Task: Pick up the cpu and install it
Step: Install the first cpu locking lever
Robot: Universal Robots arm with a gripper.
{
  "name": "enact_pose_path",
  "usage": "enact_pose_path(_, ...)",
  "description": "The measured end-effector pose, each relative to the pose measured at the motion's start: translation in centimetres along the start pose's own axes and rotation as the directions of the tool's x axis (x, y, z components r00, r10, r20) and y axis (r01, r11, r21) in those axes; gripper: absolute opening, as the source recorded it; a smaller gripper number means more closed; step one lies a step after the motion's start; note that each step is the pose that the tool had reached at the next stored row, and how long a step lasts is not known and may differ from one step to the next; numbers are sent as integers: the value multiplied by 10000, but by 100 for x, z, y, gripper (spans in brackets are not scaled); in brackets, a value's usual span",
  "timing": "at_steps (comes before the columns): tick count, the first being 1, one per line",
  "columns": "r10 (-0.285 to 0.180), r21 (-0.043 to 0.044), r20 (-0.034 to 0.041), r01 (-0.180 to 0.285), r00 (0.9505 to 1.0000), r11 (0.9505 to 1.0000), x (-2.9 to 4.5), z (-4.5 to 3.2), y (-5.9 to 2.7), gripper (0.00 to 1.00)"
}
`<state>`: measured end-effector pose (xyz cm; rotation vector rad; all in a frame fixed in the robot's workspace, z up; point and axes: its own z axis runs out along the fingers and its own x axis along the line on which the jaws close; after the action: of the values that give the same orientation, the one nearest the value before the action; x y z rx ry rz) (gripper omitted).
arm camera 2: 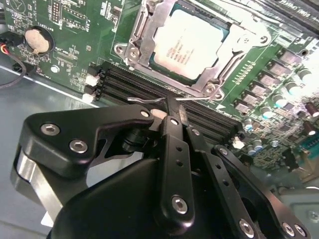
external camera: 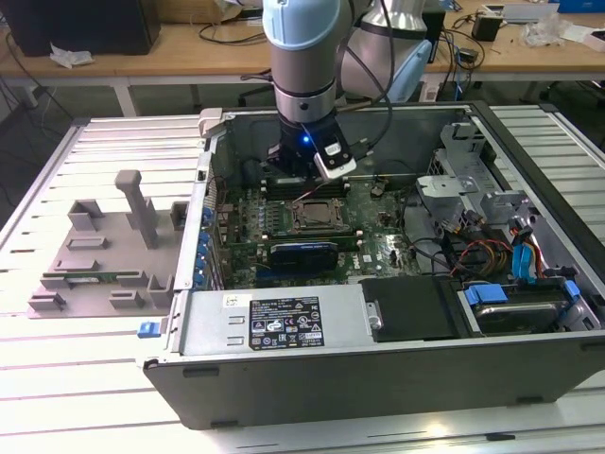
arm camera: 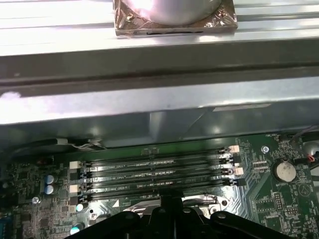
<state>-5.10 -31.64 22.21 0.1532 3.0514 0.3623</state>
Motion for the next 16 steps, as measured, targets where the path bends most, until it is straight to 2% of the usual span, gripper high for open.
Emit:
enact_pose_path(3,289,36,73,-289,9996,9996,-31,22,10,11)
enact_pose_path(5,311,45,95,-312,9995,9995,-31,31,9,11)
enact_pose_path(6,305,40,134,-305,9994,9995,-31,38,7,11)
enact_pose_path(9,233,-3,441,-233,9988,9997,-30,57,3,11)
enact_pose_path(11,199,-22,585,-198,9981,9998,-30,62,2,11)
enact_pose_path(12,172,-38,697,-170,9974,9998,-29,69,0,11)
enact_pose_path(14,143,-52,825,-139,9965,9999,-24,80,-3,11)
enact_pose_path(15,113,-69,956,-107,9954,9999,-16,88,-6,11)
enact_pose_path(16,95,-79,1039,-87,9945,9999,5,98,-11,11)
